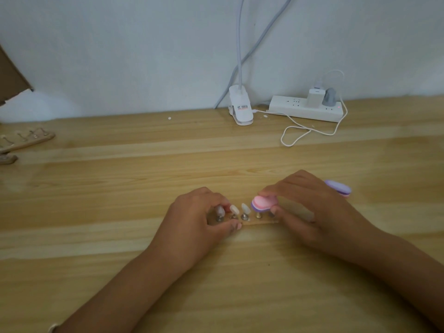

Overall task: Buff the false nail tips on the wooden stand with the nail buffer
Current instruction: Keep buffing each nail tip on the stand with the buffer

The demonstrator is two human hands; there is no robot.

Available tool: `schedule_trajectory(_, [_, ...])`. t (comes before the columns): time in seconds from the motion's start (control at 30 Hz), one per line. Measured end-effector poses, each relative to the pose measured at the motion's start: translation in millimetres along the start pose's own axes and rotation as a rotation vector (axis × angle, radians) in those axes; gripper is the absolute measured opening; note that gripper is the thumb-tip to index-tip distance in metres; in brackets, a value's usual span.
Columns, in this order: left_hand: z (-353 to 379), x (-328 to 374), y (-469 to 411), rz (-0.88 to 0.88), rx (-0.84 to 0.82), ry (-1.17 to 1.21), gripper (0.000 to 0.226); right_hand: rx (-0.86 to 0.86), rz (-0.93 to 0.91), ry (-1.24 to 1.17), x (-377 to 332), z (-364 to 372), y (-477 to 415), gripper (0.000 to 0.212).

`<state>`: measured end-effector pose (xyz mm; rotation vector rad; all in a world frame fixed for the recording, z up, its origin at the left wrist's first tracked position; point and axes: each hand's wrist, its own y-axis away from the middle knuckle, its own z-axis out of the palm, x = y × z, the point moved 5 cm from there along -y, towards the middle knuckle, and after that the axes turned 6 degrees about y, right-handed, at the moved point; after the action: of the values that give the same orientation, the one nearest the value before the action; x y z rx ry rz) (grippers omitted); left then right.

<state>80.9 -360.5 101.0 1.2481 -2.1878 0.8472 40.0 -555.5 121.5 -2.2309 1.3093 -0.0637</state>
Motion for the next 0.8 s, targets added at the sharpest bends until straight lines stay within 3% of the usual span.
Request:
schedule_trajectory(0.47, [1.0, -0.9, -0.1, -0.006, -0.013, -0.020, 0.018, 0.108, 0.090, -0.008, -1.0, -1.2, 2.1, 0.019])
schedule_trajectory(0.53, [1.3, -1.2, 0.3, -0.014, -0.023, -0.020, 0.018, 0.076, 0.167, -0.075, 0.5, 0.7, 2.8, 0.025])
schedule_trajectory(0.67, [2.4, -2.6, 0.7, -0.031, -0.030, 0.000, 0.017, 0.044, 0.200, -0.325, 1.3, 5.9, 3.9, 0.011])
schedule_trajectory(0.8, [1.7, -0.7, -1.0, -0.018, -0.020, -0.013, 0.019, -0.010, 0.210, -0.351, -0.7, 9.7, -0.2, 0.010])
